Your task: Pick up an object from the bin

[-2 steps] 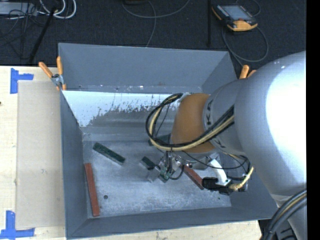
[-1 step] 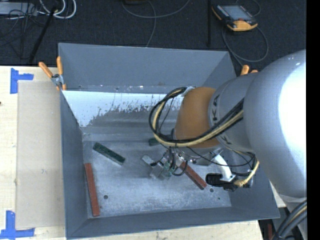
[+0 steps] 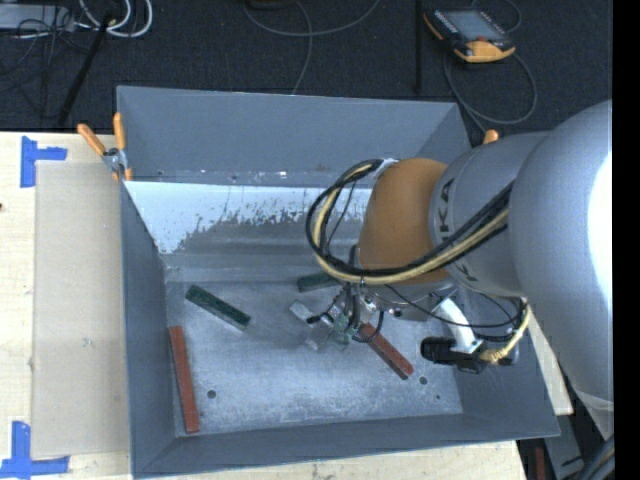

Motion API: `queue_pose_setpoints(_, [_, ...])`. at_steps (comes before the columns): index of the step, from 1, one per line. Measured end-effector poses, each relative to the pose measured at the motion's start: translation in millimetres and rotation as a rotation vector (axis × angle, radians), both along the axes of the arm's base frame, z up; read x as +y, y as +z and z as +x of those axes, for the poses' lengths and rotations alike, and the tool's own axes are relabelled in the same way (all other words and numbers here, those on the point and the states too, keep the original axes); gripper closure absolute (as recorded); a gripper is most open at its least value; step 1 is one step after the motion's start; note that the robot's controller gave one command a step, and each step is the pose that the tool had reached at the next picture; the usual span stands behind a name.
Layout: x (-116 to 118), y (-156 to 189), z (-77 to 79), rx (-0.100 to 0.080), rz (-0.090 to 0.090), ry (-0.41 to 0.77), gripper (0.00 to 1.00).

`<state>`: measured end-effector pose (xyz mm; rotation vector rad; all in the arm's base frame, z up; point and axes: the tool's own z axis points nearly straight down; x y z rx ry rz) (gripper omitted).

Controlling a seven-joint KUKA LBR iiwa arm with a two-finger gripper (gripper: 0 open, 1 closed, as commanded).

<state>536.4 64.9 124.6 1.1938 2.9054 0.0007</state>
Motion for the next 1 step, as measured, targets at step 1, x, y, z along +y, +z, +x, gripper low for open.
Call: queue_pose_setpoints(1, [-0.4,14.1,0.3,0.001,0.0,0.005,1.0])
